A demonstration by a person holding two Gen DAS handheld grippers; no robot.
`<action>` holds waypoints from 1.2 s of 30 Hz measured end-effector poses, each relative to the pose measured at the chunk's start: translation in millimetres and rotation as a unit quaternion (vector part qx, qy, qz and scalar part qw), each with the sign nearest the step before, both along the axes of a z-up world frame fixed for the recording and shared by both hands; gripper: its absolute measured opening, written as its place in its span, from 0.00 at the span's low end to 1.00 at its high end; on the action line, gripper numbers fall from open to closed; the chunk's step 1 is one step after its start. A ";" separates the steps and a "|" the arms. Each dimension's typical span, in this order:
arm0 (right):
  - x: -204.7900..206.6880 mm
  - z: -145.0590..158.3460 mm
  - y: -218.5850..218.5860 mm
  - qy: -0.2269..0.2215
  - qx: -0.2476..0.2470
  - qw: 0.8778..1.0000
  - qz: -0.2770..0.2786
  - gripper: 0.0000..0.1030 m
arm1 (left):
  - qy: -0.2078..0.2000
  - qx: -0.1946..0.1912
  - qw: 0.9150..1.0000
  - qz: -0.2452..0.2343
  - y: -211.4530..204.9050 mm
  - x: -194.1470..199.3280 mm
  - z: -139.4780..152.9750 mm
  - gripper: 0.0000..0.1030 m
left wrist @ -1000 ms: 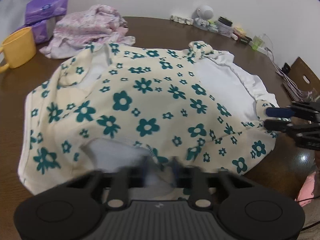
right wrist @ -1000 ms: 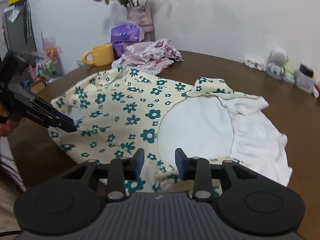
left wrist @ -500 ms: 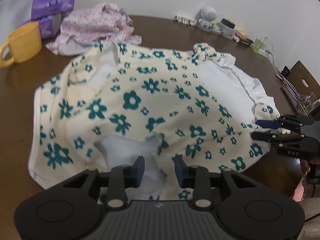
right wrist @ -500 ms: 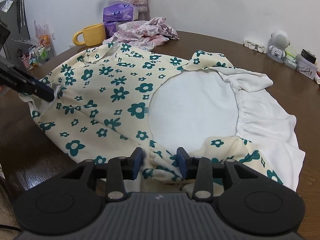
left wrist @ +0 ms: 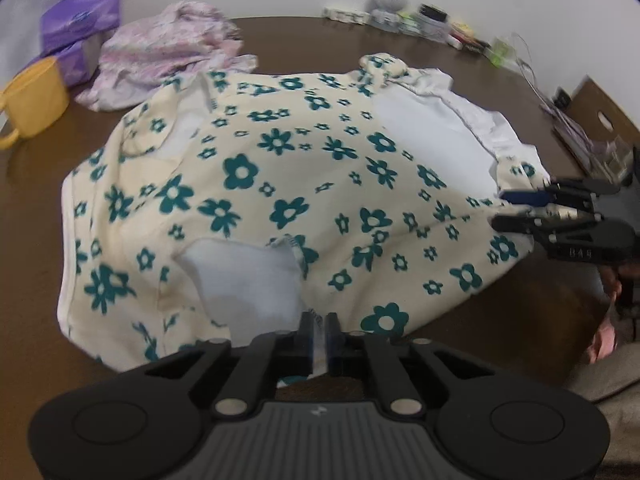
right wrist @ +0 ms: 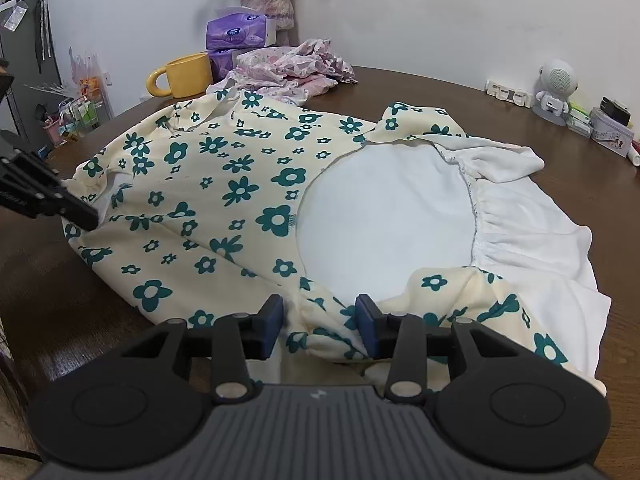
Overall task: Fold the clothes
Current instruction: 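Release the hem and smooth the shirt with both grippers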
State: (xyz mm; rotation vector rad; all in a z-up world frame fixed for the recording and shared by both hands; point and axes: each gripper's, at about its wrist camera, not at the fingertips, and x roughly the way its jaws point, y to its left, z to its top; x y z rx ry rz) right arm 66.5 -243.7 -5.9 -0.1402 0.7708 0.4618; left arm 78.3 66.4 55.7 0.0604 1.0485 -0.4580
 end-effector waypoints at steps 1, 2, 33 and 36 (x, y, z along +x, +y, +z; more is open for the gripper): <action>0.2 0.0 0.4 -0.001 -0.001 1.000 0.001 0.40 | -0.002 -0.008 1.000 0.008 1.5 -0.2 0.1 0.14; 0.3 0.0 0.8 -0.001 -0.001 1.000 0.001 0.41 | -0.007 -0.012 1.000 0.011 1.7 0.4 -0.1 0.22; -16.4 16.4 -6.0 -0.026 0.026 0.999 -0.004 0.44 | -0.073 0.032 0.991 0.112 -18.3 -13.5 -13.9 0.51; -16.2 14.6 -7.3 -0.024 0.027 0.999 -0.007 0.44 | -0.067 0.022 0.991 0.111 -17.2 -7.9 -13.1 0.37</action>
